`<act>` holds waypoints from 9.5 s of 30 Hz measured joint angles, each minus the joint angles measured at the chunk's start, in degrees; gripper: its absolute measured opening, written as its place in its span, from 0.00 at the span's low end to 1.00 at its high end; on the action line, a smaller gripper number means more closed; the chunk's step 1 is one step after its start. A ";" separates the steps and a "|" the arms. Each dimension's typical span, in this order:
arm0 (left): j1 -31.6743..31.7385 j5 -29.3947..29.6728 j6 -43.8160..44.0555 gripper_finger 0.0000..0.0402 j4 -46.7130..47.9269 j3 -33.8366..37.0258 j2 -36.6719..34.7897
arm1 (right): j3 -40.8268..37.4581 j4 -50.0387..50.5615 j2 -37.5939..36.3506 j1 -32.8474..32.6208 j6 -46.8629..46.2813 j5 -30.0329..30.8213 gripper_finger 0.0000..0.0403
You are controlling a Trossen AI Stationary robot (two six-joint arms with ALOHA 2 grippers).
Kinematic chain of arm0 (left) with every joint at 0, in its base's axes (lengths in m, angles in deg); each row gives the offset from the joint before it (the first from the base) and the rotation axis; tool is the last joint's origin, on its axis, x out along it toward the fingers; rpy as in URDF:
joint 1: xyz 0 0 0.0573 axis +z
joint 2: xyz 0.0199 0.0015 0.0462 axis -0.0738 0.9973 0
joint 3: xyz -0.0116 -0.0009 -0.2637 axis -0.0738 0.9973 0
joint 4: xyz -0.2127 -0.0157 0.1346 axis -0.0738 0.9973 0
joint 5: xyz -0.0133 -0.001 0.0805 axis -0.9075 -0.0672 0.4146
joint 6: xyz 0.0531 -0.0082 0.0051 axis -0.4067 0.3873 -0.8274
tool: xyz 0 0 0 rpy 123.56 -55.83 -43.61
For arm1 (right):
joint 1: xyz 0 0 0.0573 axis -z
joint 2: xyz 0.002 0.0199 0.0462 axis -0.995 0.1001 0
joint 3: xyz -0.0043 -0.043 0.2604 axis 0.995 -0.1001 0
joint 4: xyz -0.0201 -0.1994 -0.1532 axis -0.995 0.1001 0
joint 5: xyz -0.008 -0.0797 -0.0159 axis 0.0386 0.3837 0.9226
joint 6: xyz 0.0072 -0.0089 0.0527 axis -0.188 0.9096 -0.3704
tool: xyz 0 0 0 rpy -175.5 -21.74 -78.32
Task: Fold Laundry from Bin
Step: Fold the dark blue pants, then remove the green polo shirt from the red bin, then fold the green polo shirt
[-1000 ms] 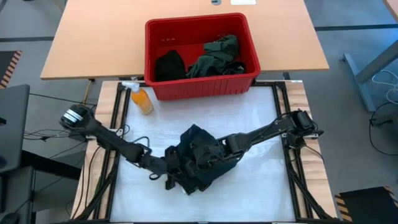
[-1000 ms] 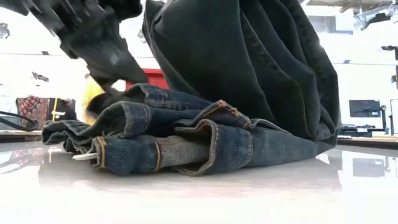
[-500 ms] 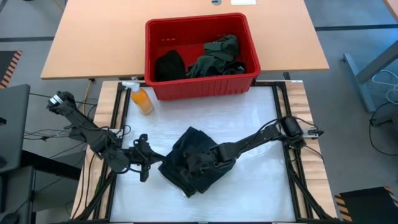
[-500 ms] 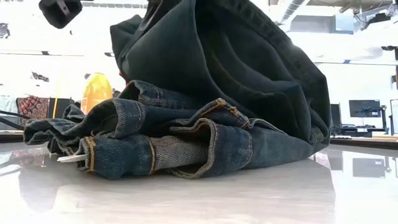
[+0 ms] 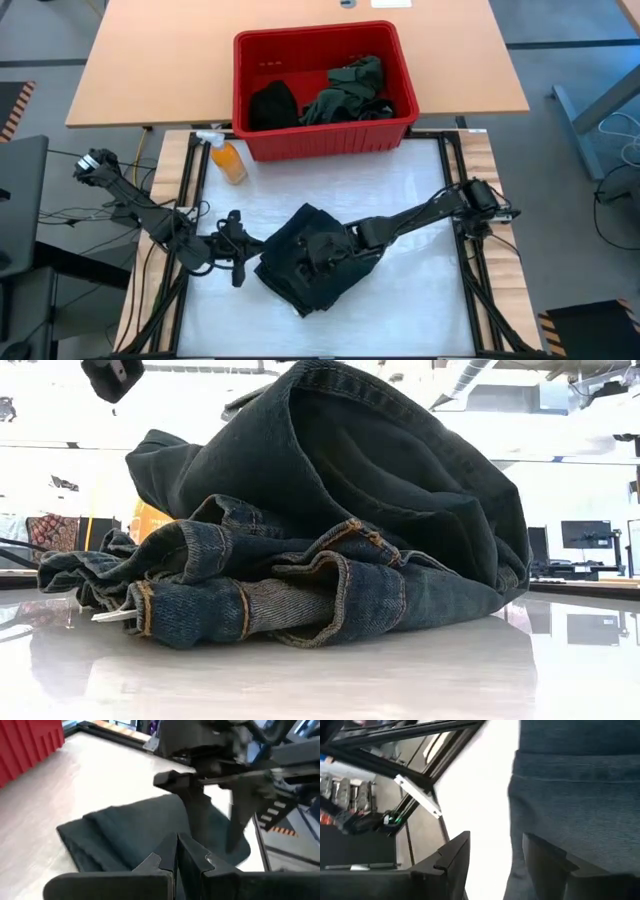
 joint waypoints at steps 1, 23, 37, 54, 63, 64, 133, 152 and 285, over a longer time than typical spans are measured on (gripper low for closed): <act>0.53 -0.06 -0.46 0.00 -1.28 0.00 0.54 | 0.00 0.22 -0.50 -0.57 1.02 0.42 0.52; 12.82 -22.75 4.53 0.00 0.71 -0.02 21.76 | 0.16 -13.35 17.42 -11.86 4.76 21.58 0.06; 11.78 -26.55 8.73 0.00 7.30 4.42 21.76 | 0.31 -5.01 21.84 -14.37 14.95 19.76 0.05; 4.19 -19.85 10.60 0.00 -19.84 9.96 16.98 | -0.49 36.89 1.86 -13.07 19.29 16.84 0.05; 4.19 -11.67 3.28 0.00 -15.59 9.90 2.45 | -17.85 4.84 -15.59 -7.91 14.40 18.67 0.05; 4.19 -10.97 2.95 0.00 -14.33 9.90 1.09 | -20.86 -2.64 -15.67 -7.45 14.40 19.23 0.05; 9.35 15.26 13.34 0.00 -21.61 12.96 -4.56 | -42.13 6.47 -57.68 27.52 44.49 9.96 0.04; 61.98 -48.15 -15.16 0.00 -25.47 12.92 -1.26 | 21.30 28.72 -0.08 69.00 67.55 -4.20 0.31; 18.66 -23.99 0.99 0.38 -16.49 9.44 12.25 | -31.08 -3.72 -23.38 15.03 34.79 -25.36 0.43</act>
